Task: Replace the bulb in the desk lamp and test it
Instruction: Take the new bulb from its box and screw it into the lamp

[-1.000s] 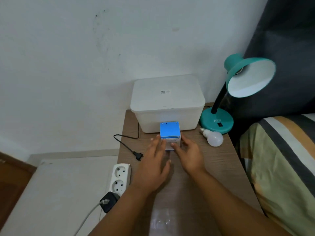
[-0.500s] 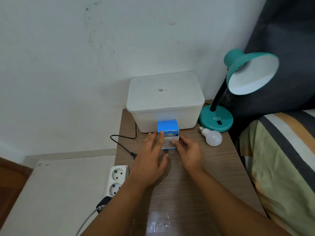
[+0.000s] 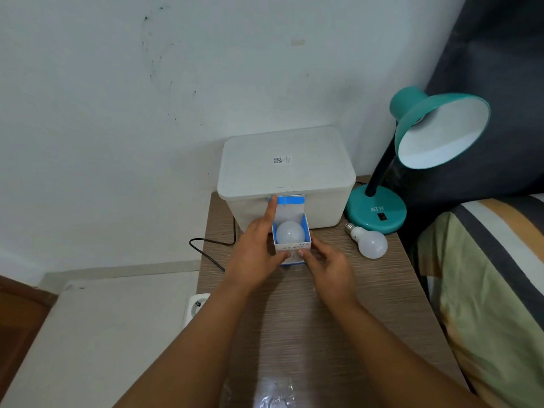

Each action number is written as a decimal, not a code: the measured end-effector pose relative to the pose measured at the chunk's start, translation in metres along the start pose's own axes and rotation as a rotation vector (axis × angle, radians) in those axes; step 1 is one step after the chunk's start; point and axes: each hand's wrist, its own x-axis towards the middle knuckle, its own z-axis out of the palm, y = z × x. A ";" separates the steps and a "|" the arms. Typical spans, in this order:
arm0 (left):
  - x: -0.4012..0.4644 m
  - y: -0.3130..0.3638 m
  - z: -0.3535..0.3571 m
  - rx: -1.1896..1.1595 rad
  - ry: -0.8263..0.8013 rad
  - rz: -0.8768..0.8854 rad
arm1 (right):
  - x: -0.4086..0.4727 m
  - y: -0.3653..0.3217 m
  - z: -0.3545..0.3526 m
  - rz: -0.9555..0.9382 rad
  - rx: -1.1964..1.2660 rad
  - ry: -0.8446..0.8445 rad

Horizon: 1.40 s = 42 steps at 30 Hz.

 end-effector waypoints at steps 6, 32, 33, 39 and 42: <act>0.000 -0.005 -0.002 -0.027 -0.012 -0.001 | 0.001 -0.004 -0.002 -0.005 0.007 -0.009; 0.001 -0.009 0.003 -0.050 0.013 0.020 | 0.049 -0.058 -0.011 -0.049 -0.467 -0.144; 0.001 -0.009 0.004 -0.042 0.016 0.024 | 0.049 -0.062 -0.010 -0.030 -0.498 -0.149; 0.003 -0.012 0.006 -0.055 0.016 0.017 | 0.058 -0.078 -0.002 0.080 -0.685 -0.192; 0.004 -0.012 0.006 -0.061 0.019 0.013 | 0.062 -0.080 0.000 0.107 -0.680 -0.200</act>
